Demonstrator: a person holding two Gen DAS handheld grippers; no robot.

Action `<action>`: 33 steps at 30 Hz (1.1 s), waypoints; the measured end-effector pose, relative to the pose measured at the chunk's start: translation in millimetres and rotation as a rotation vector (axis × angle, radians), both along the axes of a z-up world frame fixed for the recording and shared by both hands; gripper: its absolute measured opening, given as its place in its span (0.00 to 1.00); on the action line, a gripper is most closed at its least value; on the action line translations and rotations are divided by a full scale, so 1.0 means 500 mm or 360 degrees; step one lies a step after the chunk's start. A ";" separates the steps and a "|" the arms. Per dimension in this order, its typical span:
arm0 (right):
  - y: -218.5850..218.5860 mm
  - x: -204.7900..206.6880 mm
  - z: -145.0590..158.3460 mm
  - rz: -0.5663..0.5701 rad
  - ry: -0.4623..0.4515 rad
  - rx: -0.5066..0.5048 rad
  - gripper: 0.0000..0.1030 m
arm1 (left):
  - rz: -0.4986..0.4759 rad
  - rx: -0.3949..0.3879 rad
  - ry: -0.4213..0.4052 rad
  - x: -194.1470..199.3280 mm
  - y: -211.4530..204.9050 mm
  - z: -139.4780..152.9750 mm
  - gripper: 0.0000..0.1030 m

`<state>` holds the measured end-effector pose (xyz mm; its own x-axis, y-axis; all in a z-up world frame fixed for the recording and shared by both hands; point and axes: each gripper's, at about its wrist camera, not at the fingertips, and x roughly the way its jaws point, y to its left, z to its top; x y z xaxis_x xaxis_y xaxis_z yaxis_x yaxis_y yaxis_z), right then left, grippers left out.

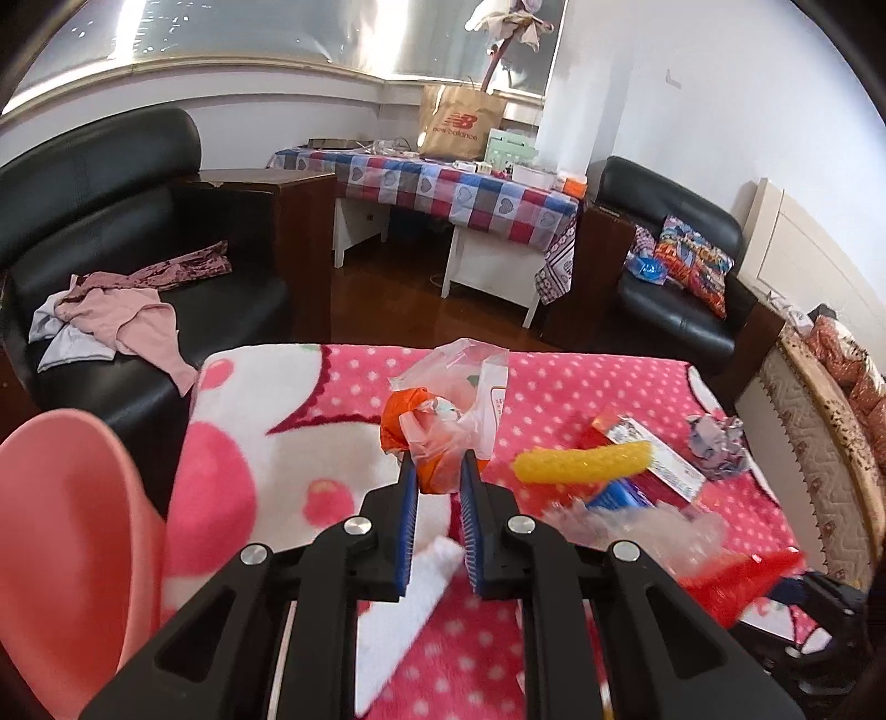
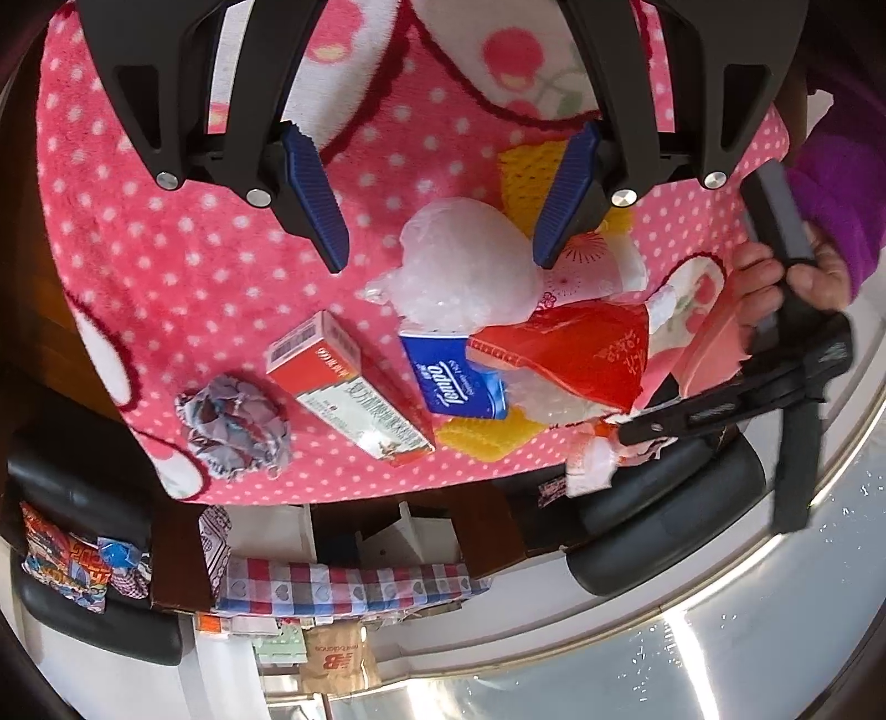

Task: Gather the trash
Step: 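Grasp the clear bag with orange item in left tool while right grasps white plastic bag, then carry both bags over the pink bucket and open both tools to drop them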

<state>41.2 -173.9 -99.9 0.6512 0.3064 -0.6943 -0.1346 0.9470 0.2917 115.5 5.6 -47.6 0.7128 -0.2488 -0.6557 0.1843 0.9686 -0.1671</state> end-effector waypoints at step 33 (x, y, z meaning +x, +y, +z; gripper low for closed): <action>0.142 -0.094 0.237 0.0191 -0.0468 -0.0068 0.12 | 0.0378 0.0069 -0.0267 -0.274 0.246 0.149 0.14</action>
<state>-5.7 -102.9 18.6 0.7868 0.3675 -0.4958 -0.3184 0.9299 0.1839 -21.7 128.8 26.9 0.8470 -0.0361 -0.5303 -0.0272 0.9935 -0.1110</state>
